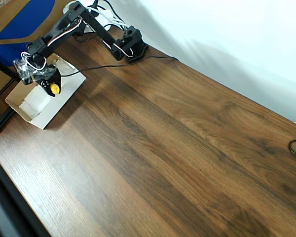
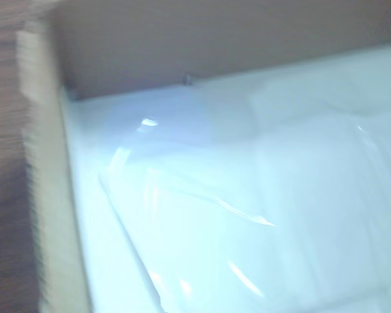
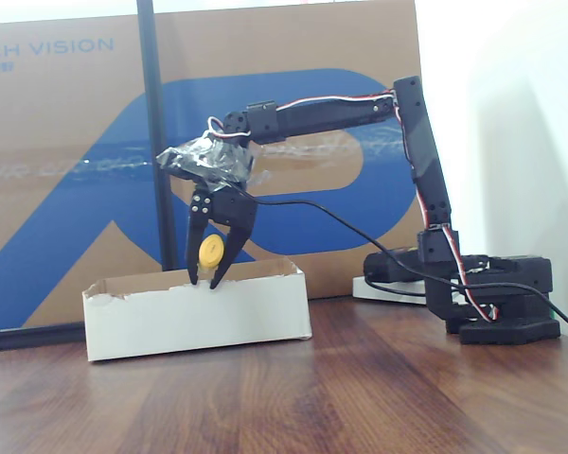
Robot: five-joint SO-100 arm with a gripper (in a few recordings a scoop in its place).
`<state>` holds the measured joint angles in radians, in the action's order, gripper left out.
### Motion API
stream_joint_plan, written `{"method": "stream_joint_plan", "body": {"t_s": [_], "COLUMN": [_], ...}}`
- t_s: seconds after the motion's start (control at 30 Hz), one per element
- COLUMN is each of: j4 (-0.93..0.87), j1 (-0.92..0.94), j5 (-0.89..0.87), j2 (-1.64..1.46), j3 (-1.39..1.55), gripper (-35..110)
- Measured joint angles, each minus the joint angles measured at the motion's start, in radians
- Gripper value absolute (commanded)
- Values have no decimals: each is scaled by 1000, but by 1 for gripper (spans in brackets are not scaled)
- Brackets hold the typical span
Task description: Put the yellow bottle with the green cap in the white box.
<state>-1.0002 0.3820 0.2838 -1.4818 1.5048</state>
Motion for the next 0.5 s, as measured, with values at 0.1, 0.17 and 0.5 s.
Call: {"method": "stream_joint_plan", "body": {"t_s": [0.1,0.17,0.5], "j4": [28,29,72], "j1": [32,57,164], "j5": [-3,5,-3], "j2": [-20,-40,-63], "j3": [17,26,51], "gripper": [0,0,0]}}
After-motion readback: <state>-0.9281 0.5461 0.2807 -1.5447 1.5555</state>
